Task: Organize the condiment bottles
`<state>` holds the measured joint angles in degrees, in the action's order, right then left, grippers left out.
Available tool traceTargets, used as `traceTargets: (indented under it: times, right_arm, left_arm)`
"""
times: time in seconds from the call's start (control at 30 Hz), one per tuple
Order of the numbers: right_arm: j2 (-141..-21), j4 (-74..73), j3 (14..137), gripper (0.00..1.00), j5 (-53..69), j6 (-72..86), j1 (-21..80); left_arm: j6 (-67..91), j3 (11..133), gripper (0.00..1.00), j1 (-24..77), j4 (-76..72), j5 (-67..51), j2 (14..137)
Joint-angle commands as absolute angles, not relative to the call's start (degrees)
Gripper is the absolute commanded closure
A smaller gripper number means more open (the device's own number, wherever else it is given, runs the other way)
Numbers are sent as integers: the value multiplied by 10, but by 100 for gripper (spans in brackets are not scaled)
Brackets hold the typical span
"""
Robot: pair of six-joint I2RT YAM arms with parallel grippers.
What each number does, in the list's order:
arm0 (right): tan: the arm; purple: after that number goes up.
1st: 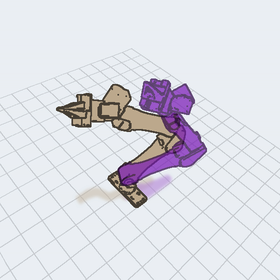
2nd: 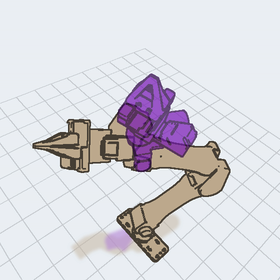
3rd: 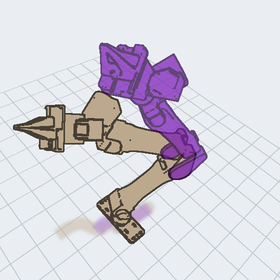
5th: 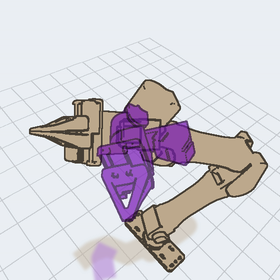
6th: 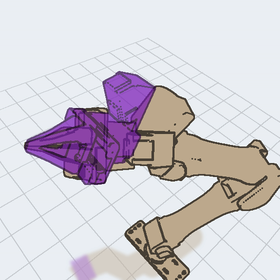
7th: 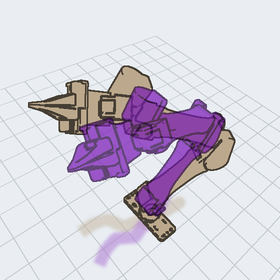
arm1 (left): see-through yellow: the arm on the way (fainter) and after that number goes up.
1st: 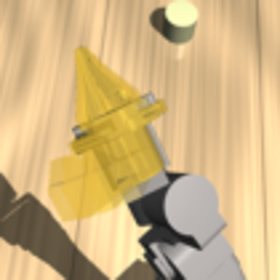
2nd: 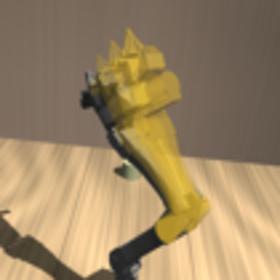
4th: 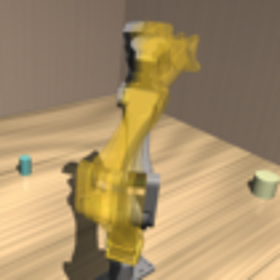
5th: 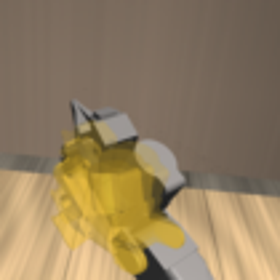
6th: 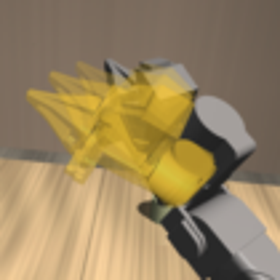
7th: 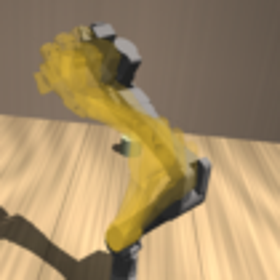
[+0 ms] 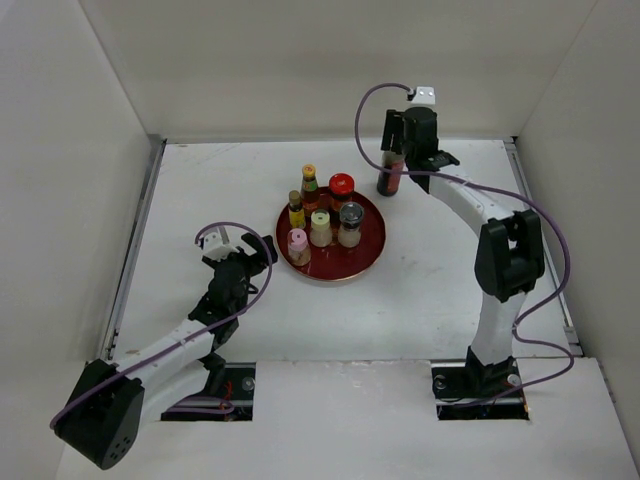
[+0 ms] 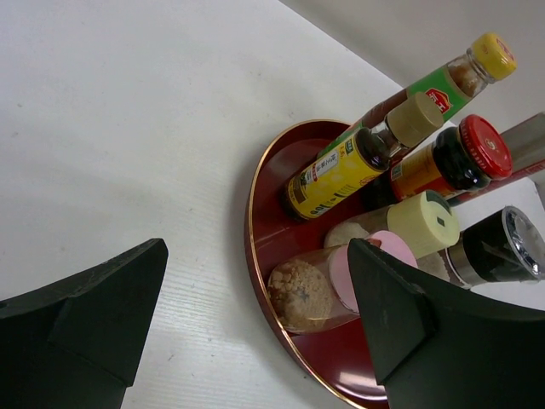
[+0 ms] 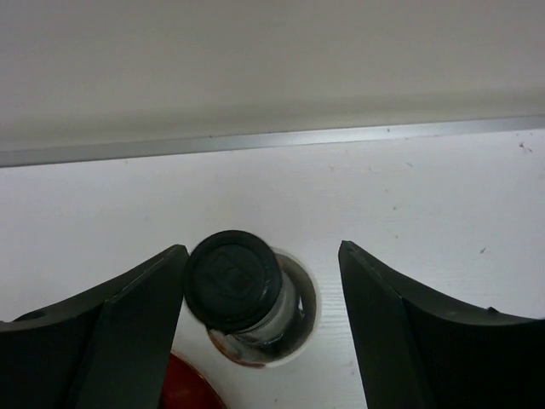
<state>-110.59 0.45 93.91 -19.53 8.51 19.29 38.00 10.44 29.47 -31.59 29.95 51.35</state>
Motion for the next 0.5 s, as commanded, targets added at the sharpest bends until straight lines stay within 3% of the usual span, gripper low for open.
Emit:
traceTargets:
  times: [0.0,0.27,0.47]
  right_arm:
    - [-1108,49,969,27,-188,77,184]
    - [-1086,130,918,64,-200,74,187]
    - [-1001,147,878,66,-226,71,206]
  left_arm:
    - [387,101,13,290,-353,295,516]
    - [387,101,13,288,-362,289,525]
    - [387,101,13,287,-358,287,515]
